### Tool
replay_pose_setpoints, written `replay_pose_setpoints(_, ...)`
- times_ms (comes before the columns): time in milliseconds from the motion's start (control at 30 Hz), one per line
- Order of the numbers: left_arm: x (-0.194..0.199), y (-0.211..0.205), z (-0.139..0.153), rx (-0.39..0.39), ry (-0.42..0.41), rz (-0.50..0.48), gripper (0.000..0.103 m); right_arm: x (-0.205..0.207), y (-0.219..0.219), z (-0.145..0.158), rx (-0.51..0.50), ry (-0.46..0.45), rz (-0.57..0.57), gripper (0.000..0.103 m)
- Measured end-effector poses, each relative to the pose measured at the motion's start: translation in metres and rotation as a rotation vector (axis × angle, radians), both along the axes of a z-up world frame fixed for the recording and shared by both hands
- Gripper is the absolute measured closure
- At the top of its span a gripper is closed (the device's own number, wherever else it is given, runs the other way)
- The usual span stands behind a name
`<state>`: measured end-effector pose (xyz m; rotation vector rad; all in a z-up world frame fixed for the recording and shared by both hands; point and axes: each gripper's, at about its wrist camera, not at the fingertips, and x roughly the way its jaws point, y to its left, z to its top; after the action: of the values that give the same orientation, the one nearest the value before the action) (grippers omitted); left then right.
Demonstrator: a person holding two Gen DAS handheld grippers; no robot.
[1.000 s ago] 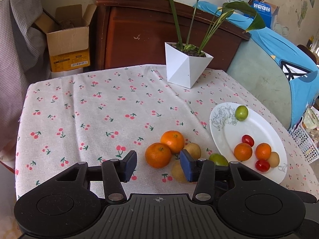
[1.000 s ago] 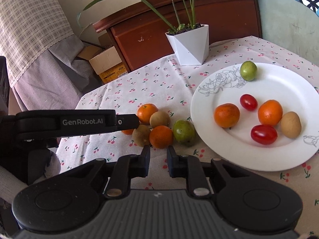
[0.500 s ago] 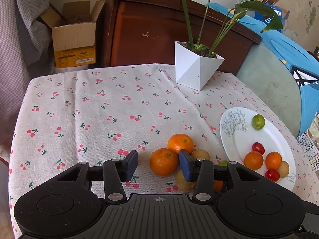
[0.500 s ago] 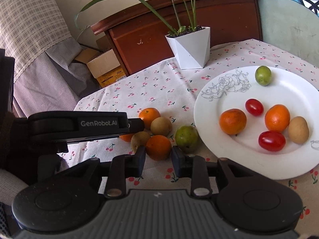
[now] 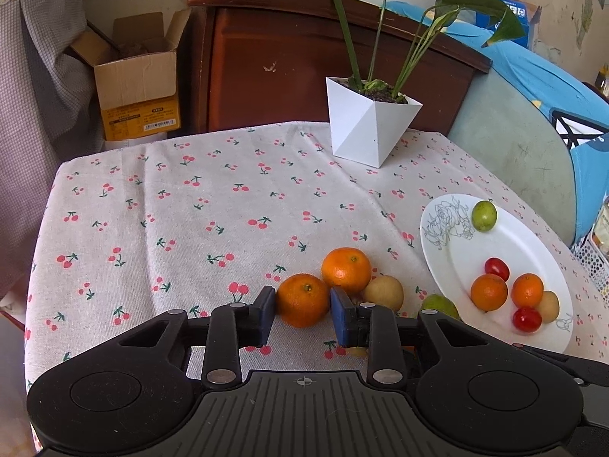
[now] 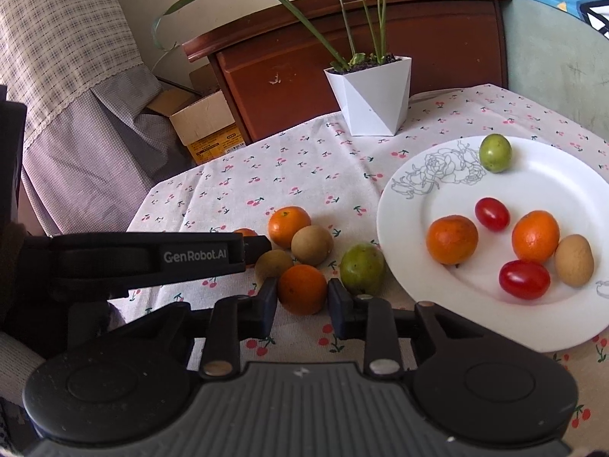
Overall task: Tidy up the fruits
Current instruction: 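Grasp an orange with the left gripper while the right grasps another orange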
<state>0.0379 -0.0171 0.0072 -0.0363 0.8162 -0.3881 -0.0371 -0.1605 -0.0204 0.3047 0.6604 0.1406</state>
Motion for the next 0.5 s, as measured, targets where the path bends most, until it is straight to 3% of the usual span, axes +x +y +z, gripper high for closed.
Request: replay_pose_setpoints(500, -0.001, 0.004, 0.017, -0.02, -0.027, 0.049, 0.075, -0.01, -0.01, 0.02, 0.043, -0.044, -0.008, 0.075)
